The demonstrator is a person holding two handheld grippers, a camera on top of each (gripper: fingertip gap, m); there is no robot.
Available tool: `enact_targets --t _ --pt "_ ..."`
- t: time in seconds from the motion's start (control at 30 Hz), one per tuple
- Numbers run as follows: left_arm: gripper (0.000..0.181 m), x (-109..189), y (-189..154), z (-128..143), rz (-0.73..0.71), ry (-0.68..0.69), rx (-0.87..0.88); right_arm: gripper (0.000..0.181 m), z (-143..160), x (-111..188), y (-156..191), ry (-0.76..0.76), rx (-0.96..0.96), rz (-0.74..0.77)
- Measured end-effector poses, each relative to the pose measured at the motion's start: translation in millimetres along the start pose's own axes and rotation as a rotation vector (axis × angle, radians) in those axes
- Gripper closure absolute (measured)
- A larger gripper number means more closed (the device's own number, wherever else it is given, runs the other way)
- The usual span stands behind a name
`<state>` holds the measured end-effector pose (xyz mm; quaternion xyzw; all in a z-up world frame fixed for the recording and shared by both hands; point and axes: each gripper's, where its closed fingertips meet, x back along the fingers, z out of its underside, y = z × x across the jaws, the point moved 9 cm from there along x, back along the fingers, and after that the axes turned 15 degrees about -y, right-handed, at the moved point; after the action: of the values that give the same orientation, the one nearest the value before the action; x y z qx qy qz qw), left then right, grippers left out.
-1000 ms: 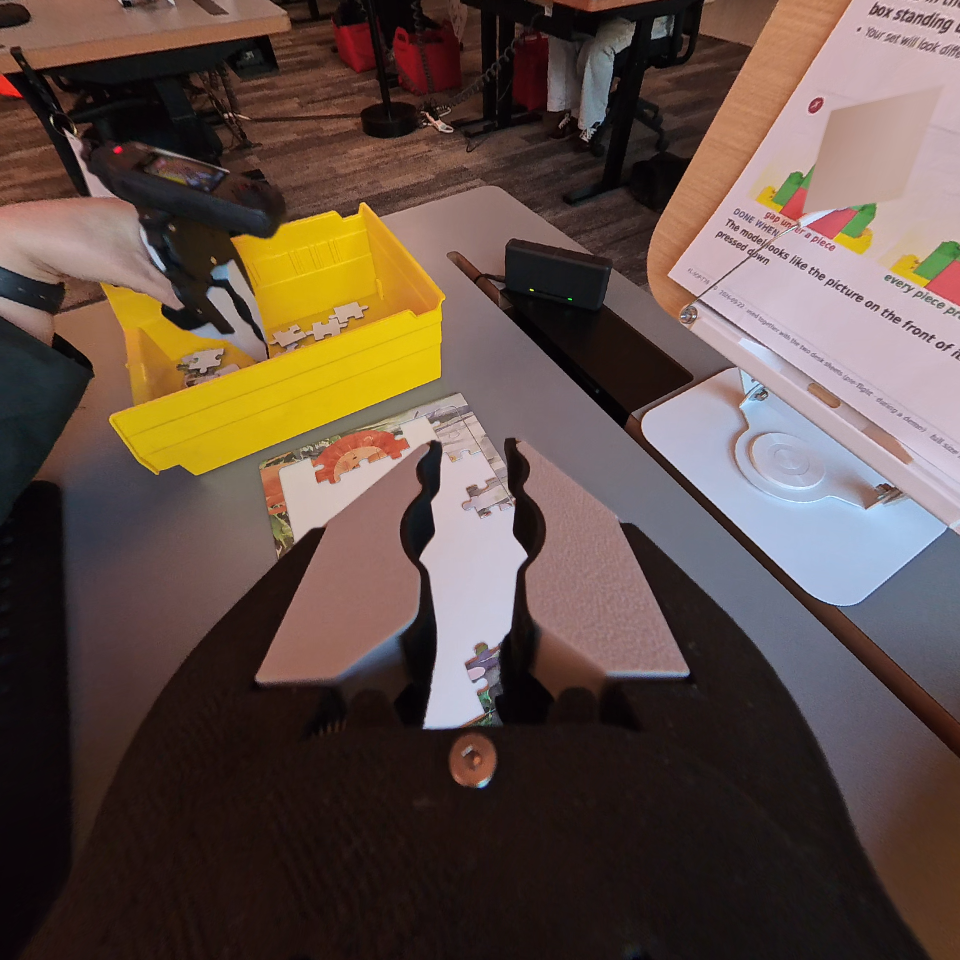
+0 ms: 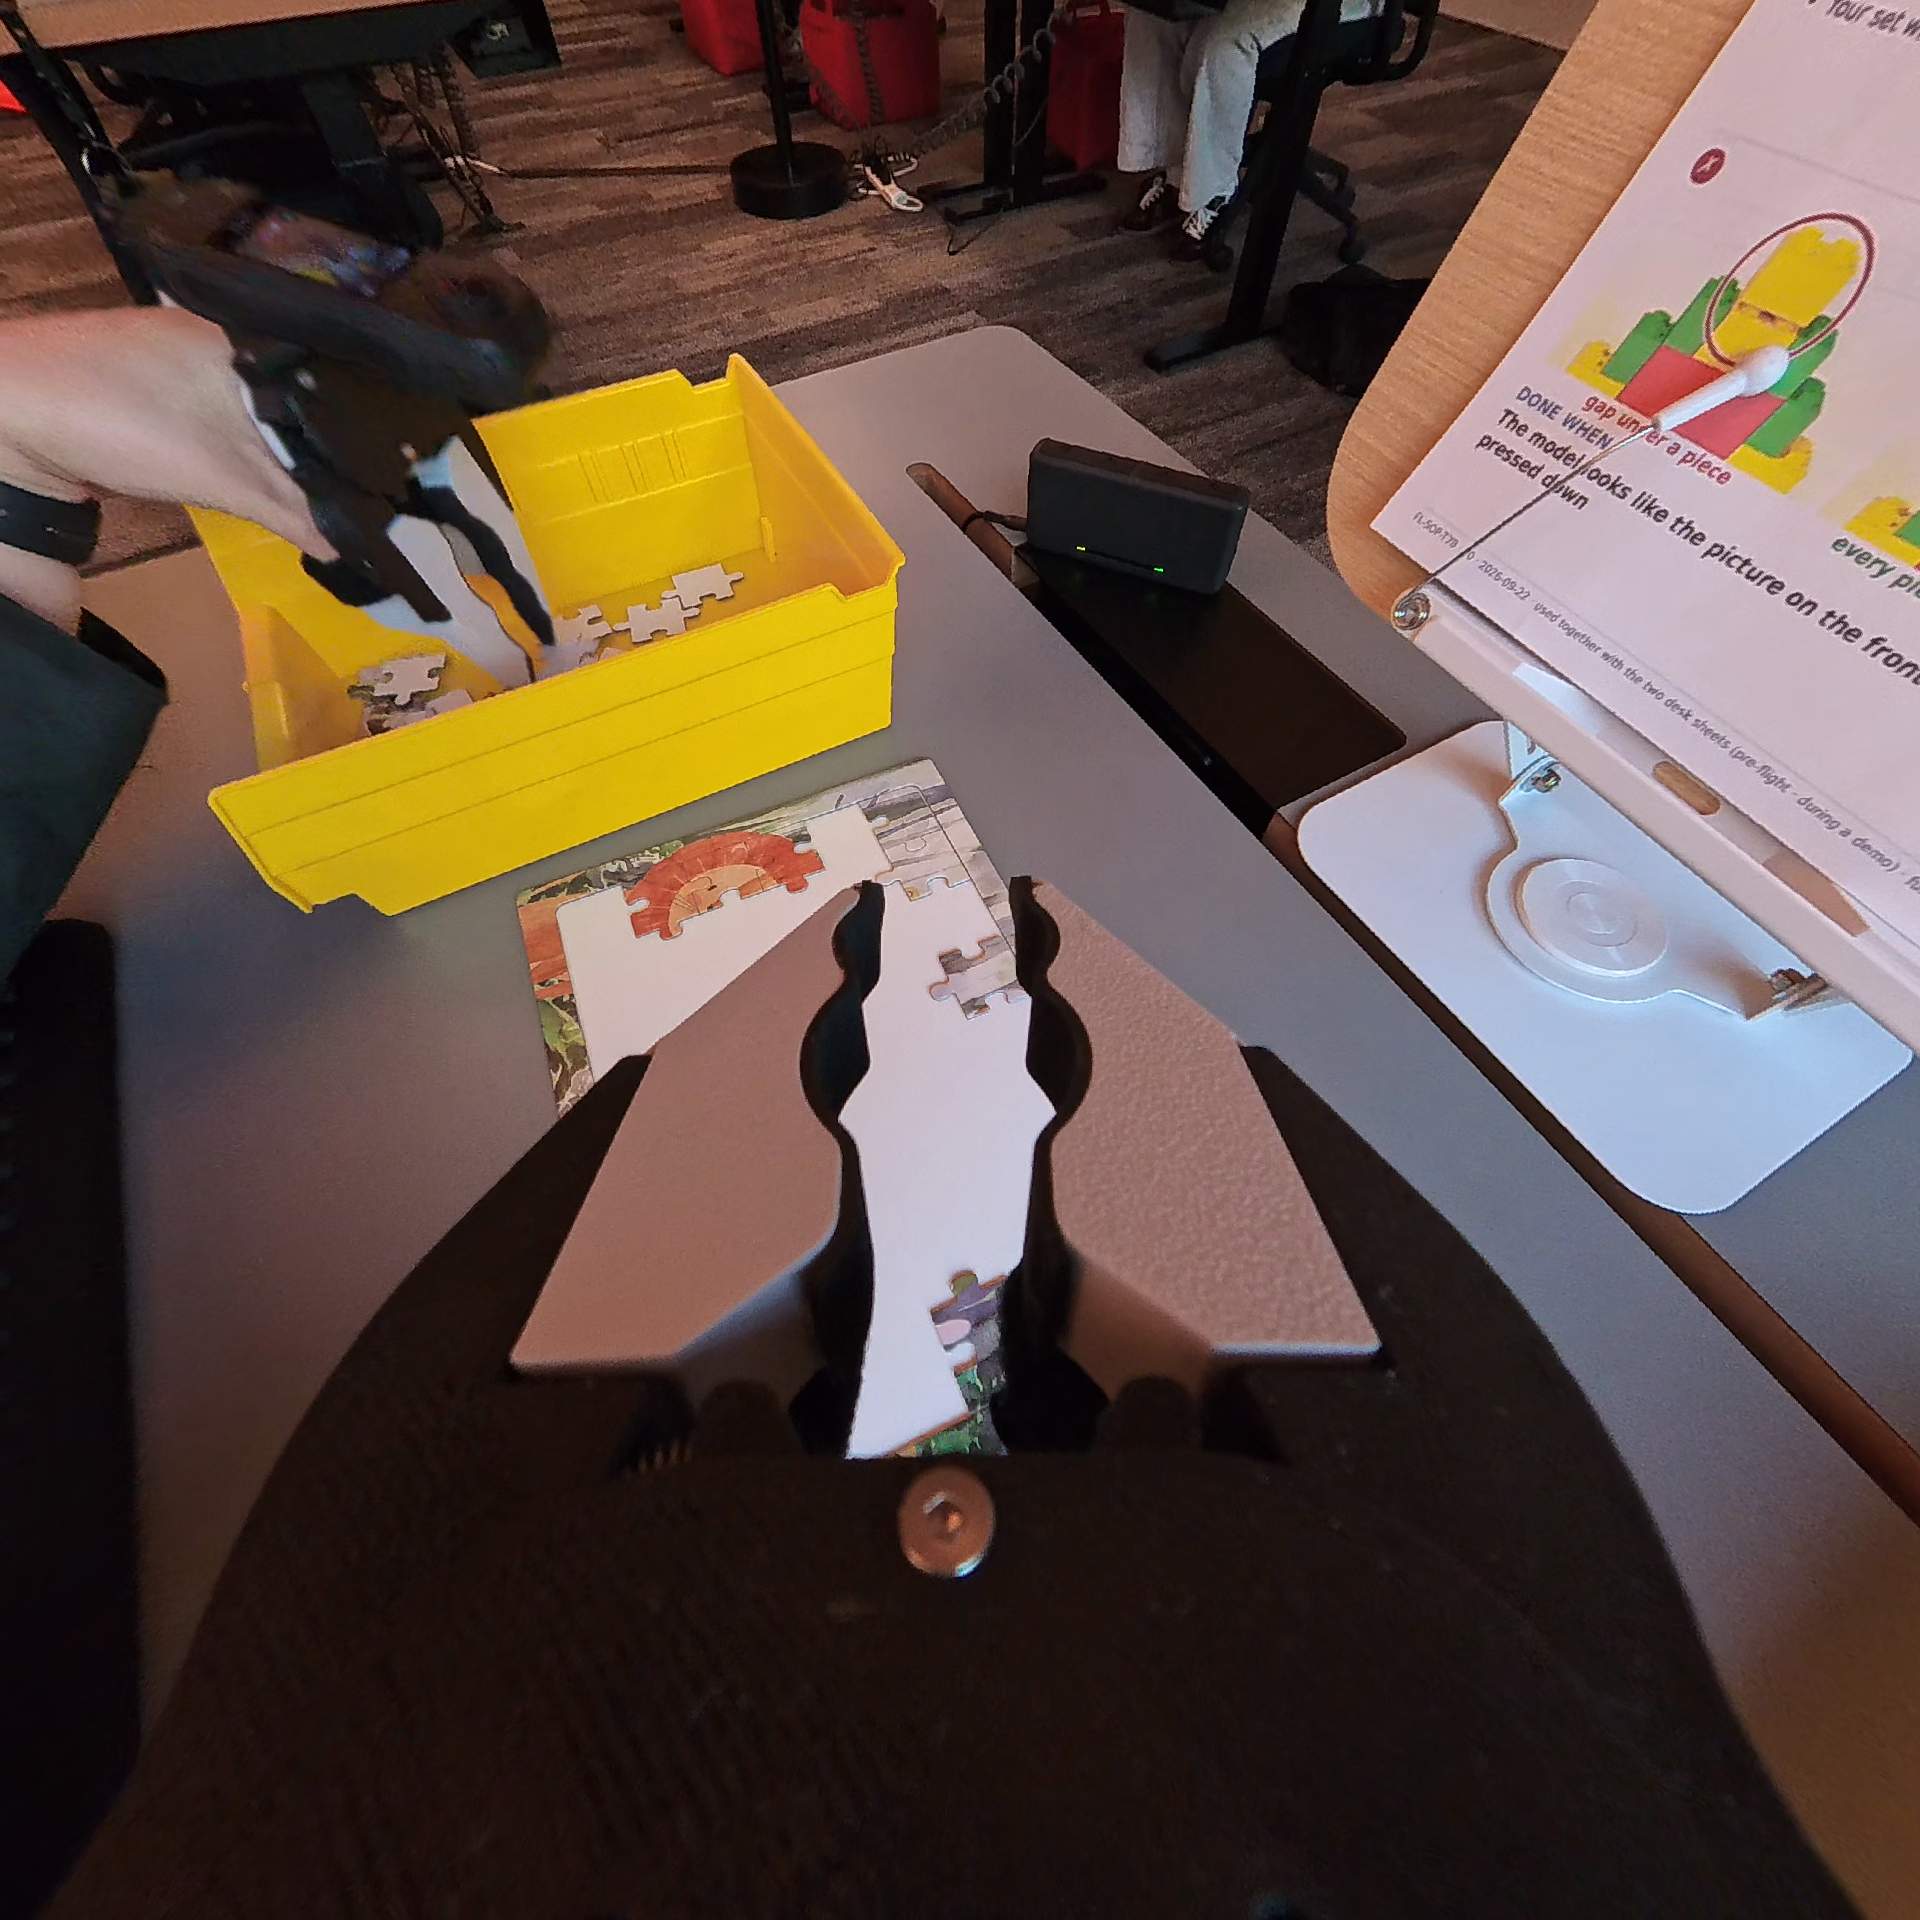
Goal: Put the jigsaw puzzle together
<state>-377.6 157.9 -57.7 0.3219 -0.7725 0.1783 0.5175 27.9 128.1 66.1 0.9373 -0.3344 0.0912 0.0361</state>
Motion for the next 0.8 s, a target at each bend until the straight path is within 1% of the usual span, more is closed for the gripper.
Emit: enact_targets --t 0.1,0.13,0.17,0.23,0.3,0.37,0.4,0.43,0.5,0.6,0.7,0.8 --pt "0.152 26.7 1.2 -15.2 -0.031 -0.201 0.009 0.156 -1.4 -5.2 4.0 -0.002 0.008 -0.008" --pt "0.152 37.4 -0.7 -22.3 -0.026 -0.289 0.013 0.156 -2.5 -8.4 6.7 -0.006 0.018 -0.014" --pt "0.152 48.1 -5.5 -30.0 0.011 -0.381 0.015 0.156 -4.7 -12.3 10.5 -0.02 0.036 -0.023" --pt "0.152 68.0 -24.1 -44.3 0.164 -0.548 -0.014 0.155 -11.8 -23.1 24.1 -0.076 0.091 -0.069" --pt "0.152 82.9 -49.9 -52.1 0.345 -0.642 -0.117 0.153 -16.6 -36.0 51.9 -0.133 0.196 -0.217" --pt "0.152 88.5 -73.5 -51.3 0.437 -0.632 -0.261 0.15 -14.2 -48.6 92.9 -0.163 0.409 -0.399" --pt "0.152 87.8 -82.7 -48.9 0.449 -0.594 -0.321 0.149 -10.9 -54.9 112.3 -0.155 0.558 -0.434" --pt "0.152 85.9 -89.9 -46.8 0.449 -0.549 -0.367 0.147 -7.0 -61.7 129.5 -0.146 0.698 -0.437" --pt "0.152 83.5 -99.9 -45.1 0.452 -0.484 -0.411 0.146 3.4 -74.7 159.8 -0.093 0.894 -0.469" --pt "0.152 84.0 -109.7 -44.5 0.488 -0.453 -0.44 0.144 18.5 -93.6 188.0 -0.018 1.016 -0.5" --pt "0.152 85.0 -115.2 -41.3 0.516 -0.439 -0.471 0.147 30.0 -105.0 197.2 0.008 1.118 -0.487" --pt "0.152 85.4 -114.9 -41.3 0.539 -0.451 -0.468 0.17 25.3 -105.9 203.1 -0.079 1.112 -0.485"
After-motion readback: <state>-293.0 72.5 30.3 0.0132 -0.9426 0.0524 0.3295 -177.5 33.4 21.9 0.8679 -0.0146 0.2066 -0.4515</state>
